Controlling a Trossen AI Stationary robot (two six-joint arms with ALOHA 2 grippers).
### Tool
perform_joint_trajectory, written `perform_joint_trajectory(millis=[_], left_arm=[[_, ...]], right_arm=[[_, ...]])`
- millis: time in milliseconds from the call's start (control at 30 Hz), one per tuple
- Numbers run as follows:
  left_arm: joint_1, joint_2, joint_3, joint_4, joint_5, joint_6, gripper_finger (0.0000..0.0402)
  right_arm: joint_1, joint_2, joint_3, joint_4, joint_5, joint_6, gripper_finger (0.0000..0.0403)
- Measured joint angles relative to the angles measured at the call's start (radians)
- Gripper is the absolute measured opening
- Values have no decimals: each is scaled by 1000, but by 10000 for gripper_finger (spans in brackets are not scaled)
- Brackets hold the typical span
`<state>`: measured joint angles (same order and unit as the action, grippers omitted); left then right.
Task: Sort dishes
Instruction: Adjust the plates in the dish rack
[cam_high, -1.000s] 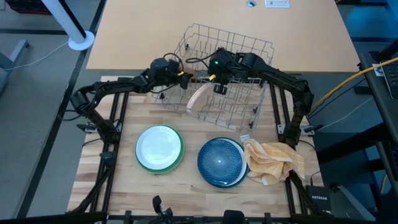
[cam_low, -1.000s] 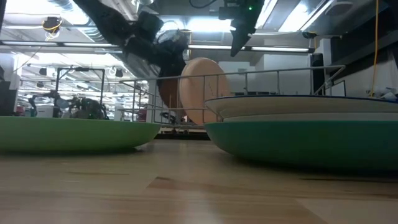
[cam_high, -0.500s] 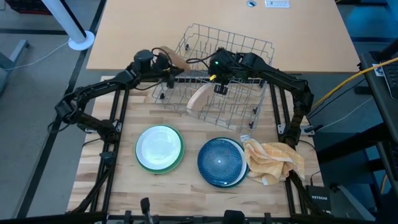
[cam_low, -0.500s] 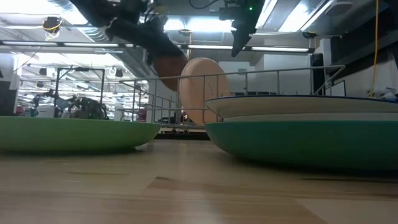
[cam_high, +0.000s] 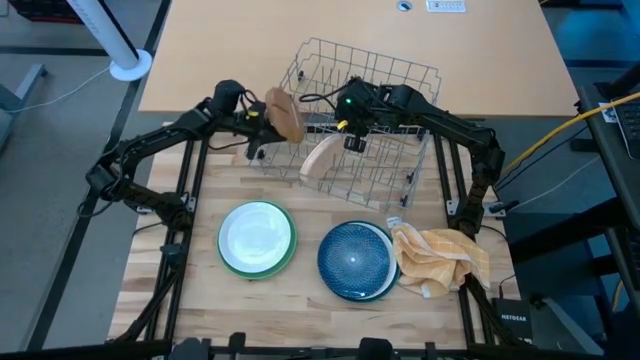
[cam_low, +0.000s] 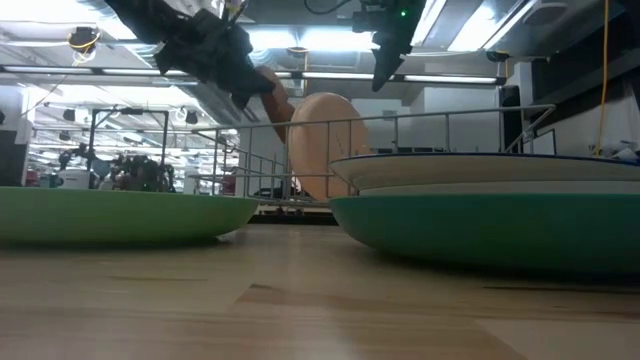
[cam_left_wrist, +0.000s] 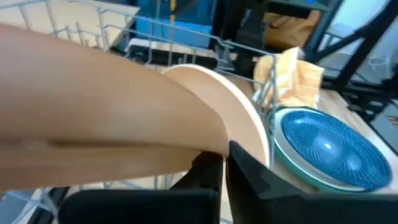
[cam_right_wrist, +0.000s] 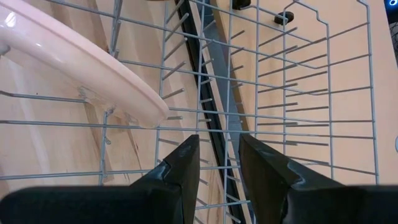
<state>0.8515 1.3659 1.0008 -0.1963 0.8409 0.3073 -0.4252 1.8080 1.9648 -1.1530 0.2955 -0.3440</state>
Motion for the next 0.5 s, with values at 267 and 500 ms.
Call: perform_joint_trajectory(millis=[267,500], left_arm=[[36,0,0,-173,35,162,0],[40,0,0,-267,35,260,0]], right_arm=[[0,0,0,0,0,0,117],[0,0,0,1,-1,0,117]])
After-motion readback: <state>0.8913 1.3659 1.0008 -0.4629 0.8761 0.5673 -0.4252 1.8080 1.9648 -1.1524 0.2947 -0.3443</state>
